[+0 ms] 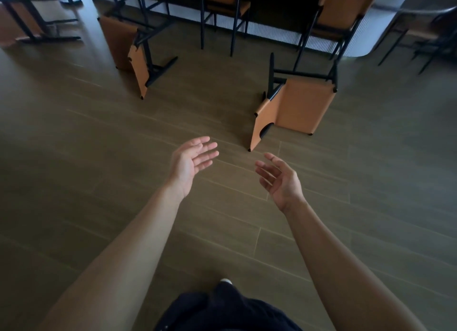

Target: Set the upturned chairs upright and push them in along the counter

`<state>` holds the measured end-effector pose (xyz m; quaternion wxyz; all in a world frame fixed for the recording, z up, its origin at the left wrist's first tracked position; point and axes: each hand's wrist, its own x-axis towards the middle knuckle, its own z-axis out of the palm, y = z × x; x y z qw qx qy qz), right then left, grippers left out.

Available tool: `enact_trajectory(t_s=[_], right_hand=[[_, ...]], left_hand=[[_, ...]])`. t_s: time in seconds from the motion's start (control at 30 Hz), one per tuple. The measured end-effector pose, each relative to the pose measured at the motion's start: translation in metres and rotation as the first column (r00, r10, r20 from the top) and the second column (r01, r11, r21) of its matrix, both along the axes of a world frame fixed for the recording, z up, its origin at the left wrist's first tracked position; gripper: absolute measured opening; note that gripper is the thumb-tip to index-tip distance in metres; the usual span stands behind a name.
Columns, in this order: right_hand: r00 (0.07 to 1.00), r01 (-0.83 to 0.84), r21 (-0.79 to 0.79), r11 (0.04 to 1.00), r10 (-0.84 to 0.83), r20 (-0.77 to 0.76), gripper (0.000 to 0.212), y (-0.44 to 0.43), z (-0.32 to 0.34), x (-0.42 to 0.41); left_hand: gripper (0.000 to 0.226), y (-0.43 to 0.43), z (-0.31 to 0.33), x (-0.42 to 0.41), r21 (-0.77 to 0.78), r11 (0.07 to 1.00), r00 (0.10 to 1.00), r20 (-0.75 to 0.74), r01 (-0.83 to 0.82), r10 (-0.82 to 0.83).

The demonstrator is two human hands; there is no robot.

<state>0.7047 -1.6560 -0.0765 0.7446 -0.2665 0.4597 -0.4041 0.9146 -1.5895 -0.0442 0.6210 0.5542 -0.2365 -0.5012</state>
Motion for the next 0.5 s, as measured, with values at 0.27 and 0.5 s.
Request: enact_trajectory(t_s=[0.27,0.5], right_hand=[[0.998,0.069,0.029,0.997,-0.068,-0.005,0.022,-0.098,-0.007,-0.003],[0.983,0.182,0.053,0.982,-0.182,-0.002,0.024,-0.185,-0.022,0.011]], left_hand=[[0.028,-0.122,-0.007,-0.008,0.002,0.996,0.995,-0.051,0.089,-0.089],[0.027,-0.227,-0.019,0.006,0.021,0.985,0.983,-0.066,0.174,-0.172]])
